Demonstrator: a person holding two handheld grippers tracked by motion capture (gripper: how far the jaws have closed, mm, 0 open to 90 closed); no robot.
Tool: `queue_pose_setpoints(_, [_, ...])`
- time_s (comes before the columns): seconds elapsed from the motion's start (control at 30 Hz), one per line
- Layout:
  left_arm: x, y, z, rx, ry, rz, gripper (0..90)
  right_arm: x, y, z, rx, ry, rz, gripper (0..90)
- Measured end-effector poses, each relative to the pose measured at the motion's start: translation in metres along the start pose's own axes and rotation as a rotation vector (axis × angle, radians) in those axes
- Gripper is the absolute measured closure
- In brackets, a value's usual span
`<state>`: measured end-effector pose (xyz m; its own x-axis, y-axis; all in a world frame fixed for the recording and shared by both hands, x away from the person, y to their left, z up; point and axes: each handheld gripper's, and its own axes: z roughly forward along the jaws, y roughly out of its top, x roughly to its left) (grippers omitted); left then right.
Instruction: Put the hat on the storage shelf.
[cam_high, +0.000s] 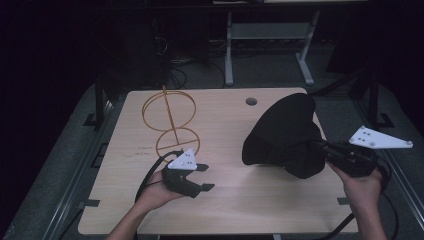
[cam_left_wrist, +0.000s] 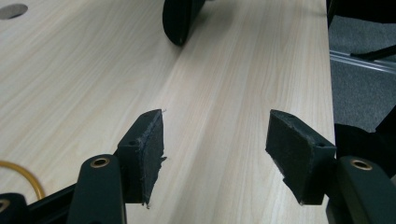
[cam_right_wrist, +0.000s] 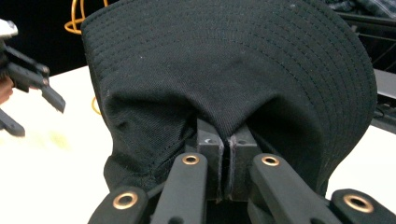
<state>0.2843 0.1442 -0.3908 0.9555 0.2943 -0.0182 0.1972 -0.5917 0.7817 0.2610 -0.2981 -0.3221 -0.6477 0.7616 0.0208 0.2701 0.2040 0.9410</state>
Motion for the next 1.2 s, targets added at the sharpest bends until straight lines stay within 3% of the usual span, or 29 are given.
queue_pose_setpoints(0.2, [-0.005,-0.018,0.007,-0.022,0.002,-0.008,34.6,0.001,0.017,0.004,-0.007,0.021,-0.001,86.6])
queue_pose_setpoints(0.27, [-0.006,-0.019,0.008,-0.01,0.006,-0.003,34.3,0.001,0.019,0.004,-0.006,0.027,-0.011,86.6])
queue_pose_setpoints(0.3, [-0.007,-0.019,0.009,0.009,0.014,0.019,33.6,0.001,0.025,0.007,-0.004,0.033,-0.014,86.6])
queue_pose_setpoints(0.9, [-0.007,-0.029,0.014,0.039,0.006,0.017,30.4,0.006,0.059,0.028,-0.013,0.099,-0.033,86.6])
queue_pose_setpoints(1.2, [-0.007,-0.031,0.013,0.038,0.011,0.014,30.0,0.014,0.085,0.042,-0.025,0.149,-0.06,86.6])
